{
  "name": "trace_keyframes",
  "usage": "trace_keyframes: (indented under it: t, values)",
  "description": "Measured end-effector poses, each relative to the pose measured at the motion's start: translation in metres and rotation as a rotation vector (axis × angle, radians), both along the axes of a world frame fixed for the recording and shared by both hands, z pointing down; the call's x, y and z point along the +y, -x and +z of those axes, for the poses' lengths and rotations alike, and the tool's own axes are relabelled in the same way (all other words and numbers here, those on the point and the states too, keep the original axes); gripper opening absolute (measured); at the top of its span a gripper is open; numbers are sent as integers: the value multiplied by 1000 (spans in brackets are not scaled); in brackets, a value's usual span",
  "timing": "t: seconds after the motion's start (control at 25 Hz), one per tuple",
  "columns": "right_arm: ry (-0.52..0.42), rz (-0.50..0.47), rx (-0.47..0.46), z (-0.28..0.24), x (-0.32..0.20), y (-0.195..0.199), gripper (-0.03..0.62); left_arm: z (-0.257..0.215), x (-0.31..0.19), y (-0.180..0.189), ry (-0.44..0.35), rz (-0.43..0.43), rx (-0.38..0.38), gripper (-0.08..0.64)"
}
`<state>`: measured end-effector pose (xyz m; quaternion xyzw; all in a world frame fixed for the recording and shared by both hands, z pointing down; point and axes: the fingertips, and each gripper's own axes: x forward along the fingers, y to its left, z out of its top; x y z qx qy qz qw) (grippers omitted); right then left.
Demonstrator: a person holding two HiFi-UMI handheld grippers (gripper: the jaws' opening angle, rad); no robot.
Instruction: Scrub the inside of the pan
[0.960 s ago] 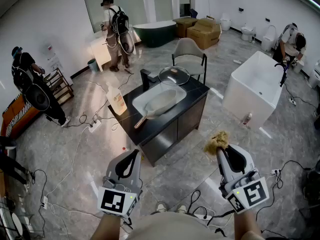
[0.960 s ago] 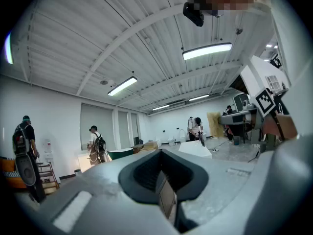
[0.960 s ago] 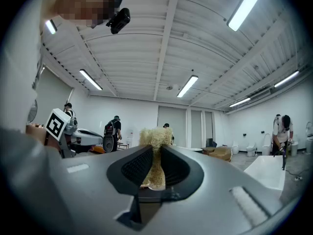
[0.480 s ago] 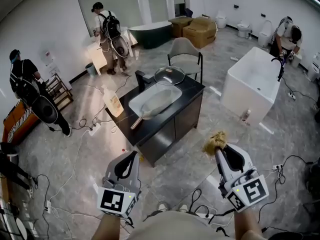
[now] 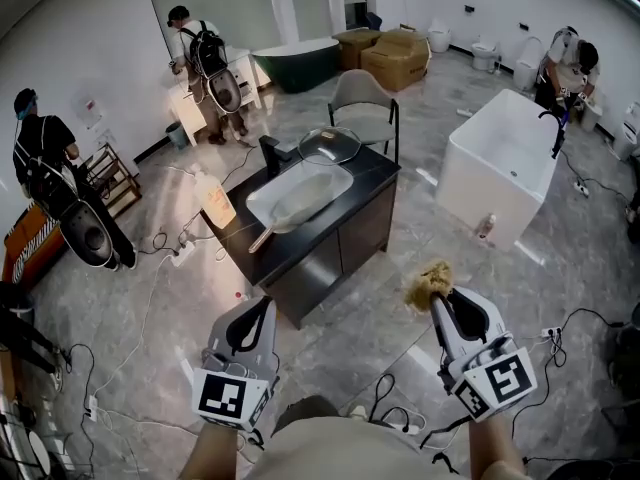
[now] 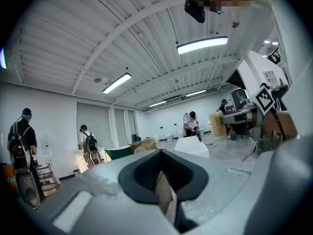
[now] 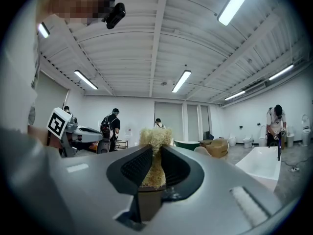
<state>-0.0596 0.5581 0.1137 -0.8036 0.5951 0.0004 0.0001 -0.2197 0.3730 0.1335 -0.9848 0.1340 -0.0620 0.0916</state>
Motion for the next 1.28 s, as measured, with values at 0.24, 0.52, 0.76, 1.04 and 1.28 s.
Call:
trace_keyframes:
  t: [0.24, 0.52, 0.76, 1.04, 1.28]
  values:
    - [16, -26, -32, 13, -5, -11, 63, 6, -1, -7, 6, -4, 0, 2]
    - [31, -50, -29, 23, -35, -24, 63, 9, -25, -21, 11, -26, 34, 121]
    - [54, -84, -37, 35, -78, -38, 64, 23, -64, -35, 37, -51, 31, 121]
    - [106, -112, -78, 56, -153, -71, 64, 46, -138, -63, 75, -75, -10, 121]
    - [149, -118, -108, 72, -233, -103, 66, 59, -218, -99, 109, -80, -38, 121]
